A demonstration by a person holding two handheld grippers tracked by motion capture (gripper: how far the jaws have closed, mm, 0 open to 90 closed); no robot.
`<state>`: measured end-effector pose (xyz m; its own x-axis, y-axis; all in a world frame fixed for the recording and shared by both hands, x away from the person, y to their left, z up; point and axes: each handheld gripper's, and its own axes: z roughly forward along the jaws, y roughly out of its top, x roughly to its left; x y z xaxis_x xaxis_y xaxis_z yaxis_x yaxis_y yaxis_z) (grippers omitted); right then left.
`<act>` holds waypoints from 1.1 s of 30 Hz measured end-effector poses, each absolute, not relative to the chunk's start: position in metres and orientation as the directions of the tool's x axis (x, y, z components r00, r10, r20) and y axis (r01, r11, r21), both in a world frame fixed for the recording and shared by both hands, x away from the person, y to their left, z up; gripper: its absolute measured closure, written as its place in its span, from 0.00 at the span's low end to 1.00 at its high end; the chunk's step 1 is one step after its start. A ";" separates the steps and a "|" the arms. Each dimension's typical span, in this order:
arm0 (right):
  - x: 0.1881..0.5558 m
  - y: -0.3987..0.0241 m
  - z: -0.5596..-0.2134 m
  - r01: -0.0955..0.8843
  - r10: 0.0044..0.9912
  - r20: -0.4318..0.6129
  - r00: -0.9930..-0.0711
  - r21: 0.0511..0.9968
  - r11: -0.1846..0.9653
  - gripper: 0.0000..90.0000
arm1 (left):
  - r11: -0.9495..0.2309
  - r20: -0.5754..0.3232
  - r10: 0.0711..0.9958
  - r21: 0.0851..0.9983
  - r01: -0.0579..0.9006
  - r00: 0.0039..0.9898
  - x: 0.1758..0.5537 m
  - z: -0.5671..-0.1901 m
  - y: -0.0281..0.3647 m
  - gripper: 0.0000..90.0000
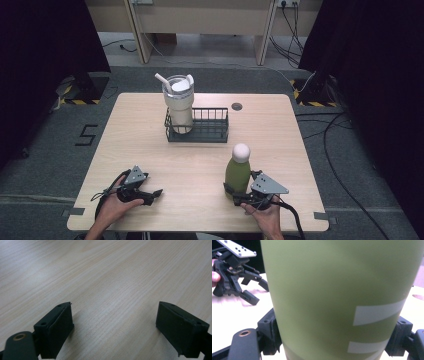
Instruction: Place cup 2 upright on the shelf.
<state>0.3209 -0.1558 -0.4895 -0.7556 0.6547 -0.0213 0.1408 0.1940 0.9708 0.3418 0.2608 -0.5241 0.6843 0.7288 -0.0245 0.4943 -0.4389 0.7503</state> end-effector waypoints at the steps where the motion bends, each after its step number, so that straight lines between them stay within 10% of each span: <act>1: 0.321 -0.155 -0.488 0.135 0.656 -0.027 -0.754 0.971 0.196 0.23 | -0.439 -0.024 0.729 0.750 0.494 0.684 0.342 -0.524 0.261 0.15; 33: 0.362 -0.150 -0.458 0.106 0.703 -0.063 -0.709 0.975 0.195 0.23 | -0.441 -0.025 0.725 0.751 0.492 0.688 0.342 -0.524 0.260 0.14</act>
